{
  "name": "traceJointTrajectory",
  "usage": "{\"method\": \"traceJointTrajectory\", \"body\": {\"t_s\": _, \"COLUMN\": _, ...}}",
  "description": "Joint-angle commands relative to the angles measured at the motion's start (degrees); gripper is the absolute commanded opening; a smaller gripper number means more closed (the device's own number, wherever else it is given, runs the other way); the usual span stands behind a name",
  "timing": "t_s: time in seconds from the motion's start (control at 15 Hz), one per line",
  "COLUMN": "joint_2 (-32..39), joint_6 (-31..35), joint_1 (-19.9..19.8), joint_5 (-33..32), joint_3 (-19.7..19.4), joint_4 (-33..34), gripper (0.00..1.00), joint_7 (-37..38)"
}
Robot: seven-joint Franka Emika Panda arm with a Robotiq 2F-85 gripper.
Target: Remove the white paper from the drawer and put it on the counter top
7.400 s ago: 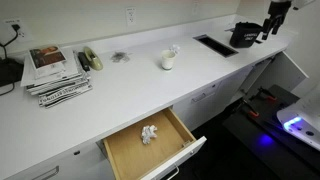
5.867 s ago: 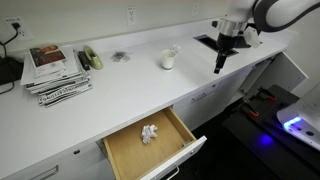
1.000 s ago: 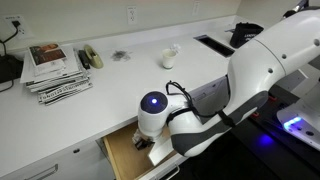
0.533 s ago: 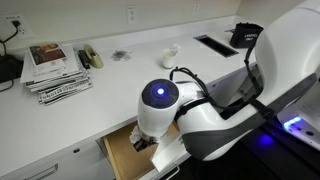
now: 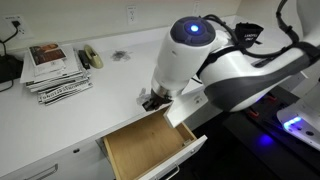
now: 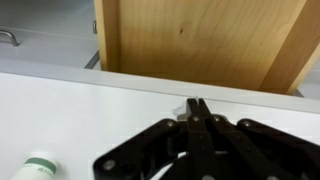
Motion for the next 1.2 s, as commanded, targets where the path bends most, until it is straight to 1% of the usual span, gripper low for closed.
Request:
{"method": "traceJointTrajectory", "body": {"t_s": 0.0, "joint_2": -8.63, "joint_6": 1.07, "joint_1": -5.57, "joint_5": -2.36, "joint_3": 1.54, "joint_4": -9.48, "gripper": 0.00, "joint_7": 0.06}}
{"method": "traceJointTrajectory", "body": {"t_s": 0.2, "joint_2": -11.85, "joint_6": 2.83, "joint_1": -12.42, "joint_5": -1.31, "joint_3": 3.29, "joint_4": -13.86, "gripper": 0.00, "joint_7": -2.28}}
{"method": "traceJointTrajectory", "body": {"t_s": 0.33, "joint_2": -12.58, "joint_6": 4.70, "joint_1": -17.10, "joint_5": -0.98, "joint_3": 4.79, "joint_4": -15.63, "gripper": 0.00, "joint_7": -4.77}}
{"method": "traceJointTrajectory", "body": {"t_s": 0.6, "joint_2": -10.80, "joint_6": 10.76, "joint_1": -26.41, "joint_5": 1.67, "joint_3": 8.96, "joint_4": -17.30, "gripper": 0.00, "joint_7": -13.25}}
{"method": "traceJointTrajectory", "body": {"t_s": 0.8, "joint_2": -9.37, "joint_6": 14.91, "joint_1": -31.90, "joint_5": 5.60, "joint_3": 13.17, "joint_4": -18.09, "gripper": 0.00, "joint_7": -20.68}}
{"method": "traceJointTrajectory", "body": {"t_s": 1.0, "joint_2": -8.02, "joint_6": 16.51, "joint_1": -35.20, "joint_5": 9.44, "joint_3": 16.95, "joint_4": -17.83, "gripper": 0.00, "joint_7": -27.75}}
{"method": "traceJointTrajectory", "body": {"t_s": 1.07, "joint_2": -7.70, "joint_6": 16.35, "joint_1": -35.71, "joint_5": 10.43, "joint_3": 17.77, "joint_4": -17.75, "gripper": 0.15, "joint_7": -29.30}}
{"method": "traceJointTrajectory", "body": {"t_s": 1.13, "joint_2": -7.55, "joint_6": 15.26, "joint_1": -35.96, "joint_5": 11.21, "joint_3": 18.45, "joint_4": -17.50, "gripper": 0.28, "joint_7": -30.50}}
